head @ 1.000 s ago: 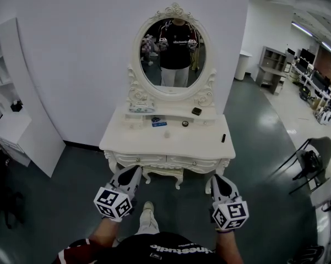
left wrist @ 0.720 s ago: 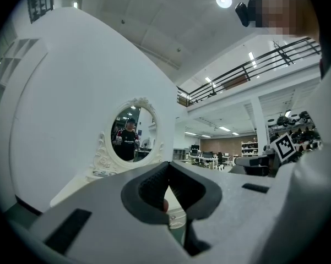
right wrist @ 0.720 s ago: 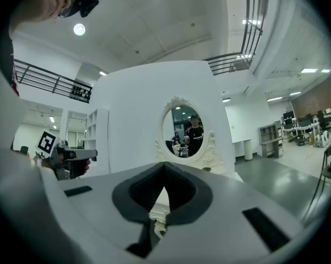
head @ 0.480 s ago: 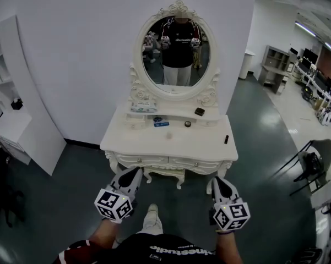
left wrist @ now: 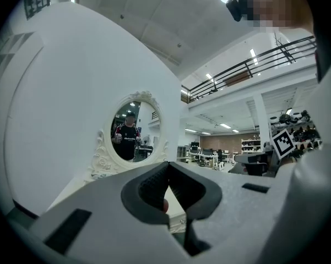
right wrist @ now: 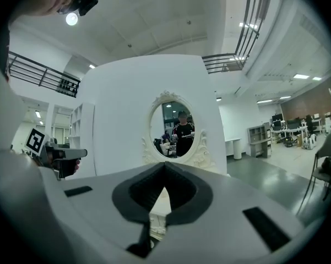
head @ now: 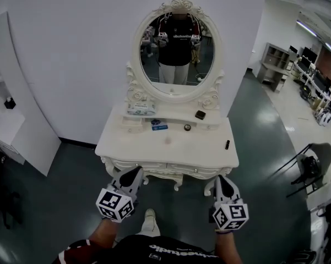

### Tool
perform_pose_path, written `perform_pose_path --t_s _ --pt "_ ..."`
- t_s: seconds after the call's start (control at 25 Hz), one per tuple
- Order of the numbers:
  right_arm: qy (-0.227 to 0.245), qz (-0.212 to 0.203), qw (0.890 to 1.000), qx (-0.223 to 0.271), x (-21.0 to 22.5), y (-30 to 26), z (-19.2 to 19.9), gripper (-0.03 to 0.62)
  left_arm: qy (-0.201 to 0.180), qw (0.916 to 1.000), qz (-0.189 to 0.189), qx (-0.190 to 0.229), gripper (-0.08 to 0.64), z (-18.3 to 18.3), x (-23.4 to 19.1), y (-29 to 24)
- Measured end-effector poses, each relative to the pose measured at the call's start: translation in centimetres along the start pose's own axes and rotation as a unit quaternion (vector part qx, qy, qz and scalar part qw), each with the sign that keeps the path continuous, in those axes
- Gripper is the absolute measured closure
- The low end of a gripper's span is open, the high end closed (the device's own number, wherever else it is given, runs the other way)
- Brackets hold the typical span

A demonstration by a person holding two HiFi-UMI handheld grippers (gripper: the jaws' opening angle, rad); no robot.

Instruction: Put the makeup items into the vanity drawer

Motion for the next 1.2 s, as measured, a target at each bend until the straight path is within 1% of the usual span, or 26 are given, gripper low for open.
perform_pose_path --t_s 0.28,0.52,0.72,0.96,1.2 --pt "-0.007 -0.004 1.0 0.002 0.2 -6.3 -0.7 0.589 0.014 0.9999 0.006 0.001 0.554 -0.1 -4.4 -5.0" --pt "-0.007 -0.01 1.0 -0.006 0.2 -12.6 -0.9 0.589 0.012 0.9999 0.011 0.001 0.554 -0.3 -8.4 -9.3" --pt "-0.011 -0.02 1.0 -0.006 -0.5 -17.0 -1.5 0.589 0.015 0.9997 0.019 0.001 0.554 -0.7 -11.4 -11.9" --pt "-0.014 -0.022 1.0 -0.001 -1.6 -20.6 -2.1 0.589 0.016 0.9995 0.028 0.001 0.554 -1.1 -14.5 -13.8" --pt "-0.009 -0.017 1.0 -0.009 -3.0 -22.4 -2.1 0.589 0.02 0.999 0.039 0.002 0.554 -0.9 -16.7 -14.7"
Point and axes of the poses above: the fingertips, and each gripper's own axes: y backward along the fingers, x to its right, z out of its underside, the point moved 7 cm from there along y, backward along the fingers
